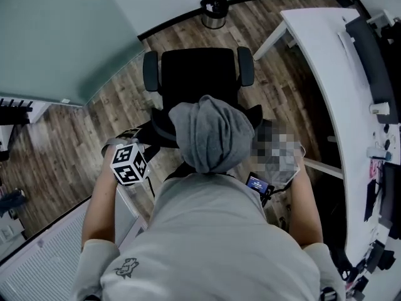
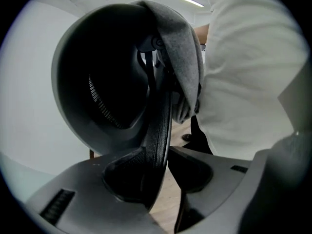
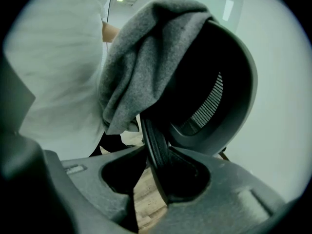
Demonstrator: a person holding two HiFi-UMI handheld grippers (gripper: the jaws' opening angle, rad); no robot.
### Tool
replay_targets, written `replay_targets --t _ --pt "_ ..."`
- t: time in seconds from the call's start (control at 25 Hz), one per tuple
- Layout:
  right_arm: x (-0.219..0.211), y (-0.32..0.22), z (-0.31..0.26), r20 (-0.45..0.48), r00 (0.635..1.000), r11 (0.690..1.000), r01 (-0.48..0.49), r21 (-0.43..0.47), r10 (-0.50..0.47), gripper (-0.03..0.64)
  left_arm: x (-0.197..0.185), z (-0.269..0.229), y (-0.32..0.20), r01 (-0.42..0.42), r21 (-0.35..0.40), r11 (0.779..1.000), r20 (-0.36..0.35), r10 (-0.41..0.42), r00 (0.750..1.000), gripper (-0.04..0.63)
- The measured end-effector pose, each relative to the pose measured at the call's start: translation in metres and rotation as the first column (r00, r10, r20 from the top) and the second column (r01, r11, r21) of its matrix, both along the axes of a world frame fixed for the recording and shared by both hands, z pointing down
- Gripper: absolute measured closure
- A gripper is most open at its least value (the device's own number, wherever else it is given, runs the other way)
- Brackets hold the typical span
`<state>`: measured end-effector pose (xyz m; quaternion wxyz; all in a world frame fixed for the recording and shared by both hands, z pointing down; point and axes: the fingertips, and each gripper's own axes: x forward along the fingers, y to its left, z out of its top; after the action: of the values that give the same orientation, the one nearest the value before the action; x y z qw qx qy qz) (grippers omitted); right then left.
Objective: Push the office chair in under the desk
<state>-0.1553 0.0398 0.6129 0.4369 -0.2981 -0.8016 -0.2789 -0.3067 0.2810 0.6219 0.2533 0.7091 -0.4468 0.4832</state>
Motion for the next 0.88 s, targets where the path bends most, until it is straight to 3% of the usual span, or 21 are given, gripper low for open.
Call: replay_targets --t 0.32,0.76,0.88 --pt "0.007 -0.035 0.002 -0.004 0.997 0.997 -0.081 0.003 0.081 0.485 0.001 0.002 -0.04 -0.171 -0.059 0.983 -0.032 0.17 0.985 0.465" --pt "0.014 -0.06 0.001 -0.01 0.981 0.981 -0.192 0.006 0.192 0.489 -0.023 0.002 -0.09 -0.282 -0.056 0.958 0.004 0.283 0.959 0.472" --pt "0.02 -0.068 0.001 -0.01 0.971 0.971 -0.24 0.003 0.24 0.489 -0.026 0.002 -0.107 -0.334 -0.064 0.941 0.018 0.335 0.942 0.477"
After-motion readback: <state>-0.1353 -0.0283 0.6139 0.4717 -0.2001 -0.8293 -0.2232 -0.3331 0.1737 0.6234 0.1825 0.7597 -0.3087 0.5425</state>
